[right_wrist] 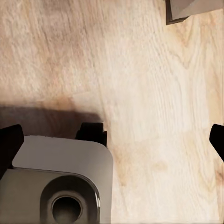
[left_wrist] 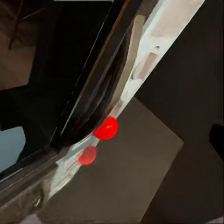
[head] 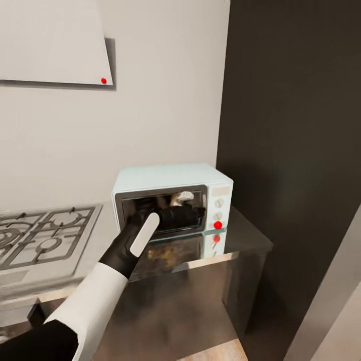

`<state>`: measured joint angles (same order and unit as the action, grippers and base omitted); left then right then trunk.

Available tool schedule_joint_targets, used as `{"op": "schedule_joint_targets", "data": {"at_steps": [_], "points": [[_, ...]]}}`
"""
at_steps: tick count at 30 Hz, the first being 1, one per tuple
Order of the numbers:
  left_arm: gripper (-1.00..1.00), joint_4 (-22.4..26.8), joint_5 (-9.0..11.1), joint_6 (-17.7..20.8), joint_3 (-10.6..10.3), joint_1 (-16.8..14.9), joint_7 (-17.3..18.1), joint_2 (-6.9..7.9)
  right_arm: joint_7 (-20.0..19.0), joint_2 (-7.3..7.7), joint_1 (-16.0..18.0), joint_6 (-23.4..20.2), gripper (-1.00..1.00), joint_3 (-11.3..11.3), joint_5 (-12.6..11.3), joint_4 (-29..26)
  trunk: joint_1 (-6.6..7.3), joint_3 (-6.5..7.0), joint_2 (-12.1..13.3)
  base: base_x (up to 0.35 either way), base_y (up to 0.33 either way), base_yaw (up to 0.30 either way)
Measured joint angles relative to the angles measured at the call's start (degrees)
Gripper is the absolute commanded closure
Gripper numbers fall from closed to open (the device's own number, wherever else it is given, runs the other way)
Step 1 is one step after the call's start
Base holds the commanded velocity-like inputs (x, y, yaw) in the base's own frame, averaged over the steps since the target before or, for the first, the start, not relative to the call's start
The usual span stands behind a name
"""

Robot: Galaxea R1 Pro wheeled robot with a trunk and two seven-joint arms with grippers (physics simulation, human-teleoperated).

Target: In the kitchen, take the popcorn bag from the countertop, put it into the microwave, and heat it until the popcorn is cooked so the cooked popcorn ends up inside the bag.

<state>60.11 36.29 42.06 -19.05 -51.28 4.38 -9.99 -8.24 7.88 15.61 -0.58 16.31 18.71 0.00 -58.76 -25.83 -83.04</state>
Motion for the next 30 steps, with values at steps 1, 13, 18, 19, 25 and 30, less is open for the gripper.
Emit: {"op": "schedule_joint_targets", "data": {"at_steps": [1, 13, 18, 19, 25, 30], "points": [[-1.00, 0.10, 0.12, -0.01, -0.25, 0.00, -0.02, 0.00, 0.00, 0.01, 0.00, -0.02, -1.00, -0.01, 0.01, 0.00, 0.00, 0.00, 0.00, -0.323, 0.000, 0.000], [-1.00, -1.85, 3.63, -0.01, -4.41, 0.15, -0.10, 0.00, 0.01, -0.04, 0.00, -0.21, -1.00, -0.01, 0.06, 0.04, 0.00, 0.00, 0.00, -0.334, 0.000, 0.000], [-1.00, -17.63, 8.08, -1.97, -4.40, 0.20, 0.24, 0.01, -0.03, -0.15, -0.02, 0.09, -1.00, -0.01, 0.15, 0.63, -0.01, -0.01, 0.01, -0.345, 0.000, 0.000], [-1.00, -20.95, 9.35, -3.68, -4.40, 0.19, 0.44, 0.00, -0.03, -0.16, -0.02, 0.09, -1.00, -0.01, 0.16, 0.70, -0.01, -0.01, 0.01, -0.345, 0.000, 0.000], [-1.00, -41.37, 13.48, -14.60, -4.67, 0.53, 6.92, -0.01, -0.03, -0.22, -0.03, 0.11, -1.00, -0.10, 0.17, 1.39, -0.01, -0.01, 0.00, -0.345, 0.000, 0.000], [-1.00, -57.32, 13.00, -21.75, -4.46, 1.92, 7.61, 0.00, 0.01, -0.18, -0.03, 0.12, -1.00, -0.10, 0.17, 1.46, -0.01, -0.02, 0.00, -0.345, 0.000, 0.000]]}}
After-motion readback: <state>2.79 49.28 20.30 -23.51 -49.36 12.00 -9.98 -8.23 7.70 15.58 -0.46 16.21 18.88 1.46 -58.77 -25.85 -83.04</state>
